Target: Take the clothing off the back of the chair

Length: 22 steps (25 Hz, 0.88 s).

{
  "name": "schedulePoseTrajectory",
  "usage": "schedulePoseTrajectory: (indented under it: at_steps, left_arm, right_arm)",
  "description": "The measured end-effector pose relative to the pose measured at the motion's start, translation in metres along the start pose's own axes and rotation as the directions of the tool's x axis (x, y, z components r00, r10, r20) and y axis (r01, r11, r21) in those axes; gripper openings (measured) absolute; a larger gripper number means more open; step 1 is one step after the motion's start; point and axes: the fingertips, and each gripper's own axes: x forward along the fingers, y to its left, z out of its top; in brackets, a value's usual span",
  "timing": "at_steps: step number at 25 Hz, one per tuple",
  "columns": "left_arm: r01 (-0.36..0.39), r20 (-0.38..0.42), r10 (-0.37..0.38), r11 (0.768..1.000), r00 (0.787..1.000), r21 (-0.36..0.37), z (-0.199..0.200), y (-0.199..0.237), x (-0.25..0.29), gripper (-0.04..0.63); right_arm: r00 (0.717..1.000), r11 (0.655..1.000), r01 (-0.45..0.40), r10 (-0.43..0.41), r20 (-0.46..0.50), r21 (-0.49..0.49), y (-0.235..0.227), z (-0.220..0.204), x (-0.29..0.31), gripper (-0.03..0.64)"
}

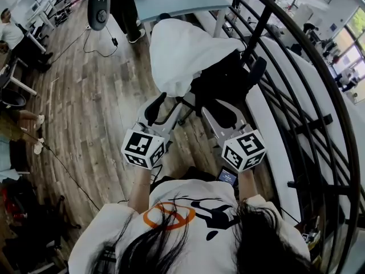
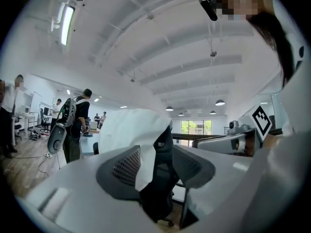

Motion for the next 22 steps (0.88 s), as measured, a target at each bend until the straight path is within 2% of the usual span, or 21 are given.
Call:
schedulePoseTrajectory:
  at_steps: [8,12,17,22]
  left_arm:
    - [-0.104,0.042,0.102,0.994,0.994,0.034,0.021,0.028,0.013,0.229]
    - [-0.102,0.032,0.101,0.994,0.994,0.04,0.028,0.043,0.023,0.255]
    - [-0.086,0.017,0.085,0.994,0.996,0.065,0.035,0.053,0.026,0.276]
    - [-0.079,-0.001,0.079,0.994,0.997,0.074,0.039,0.072,0.024,0.286]
  right_arm:
    - [0.995,0.996,-0.091,0.092,0.043,-0.019,-0.022,0.025,0.024,0.209]
    - [0.991,0.994,-0.112,0.112,0.07,-0.006,-0.029,0.037,0.039,0.24]
    - [0.982,0.986,-0.155,0.148,0.12,0.055,-0.031,0.054,0.051,0.351]
    - [0.982,0.986,-0.153,0.145,0.121,0.067,-0.035,0.058,0.064,0.376]
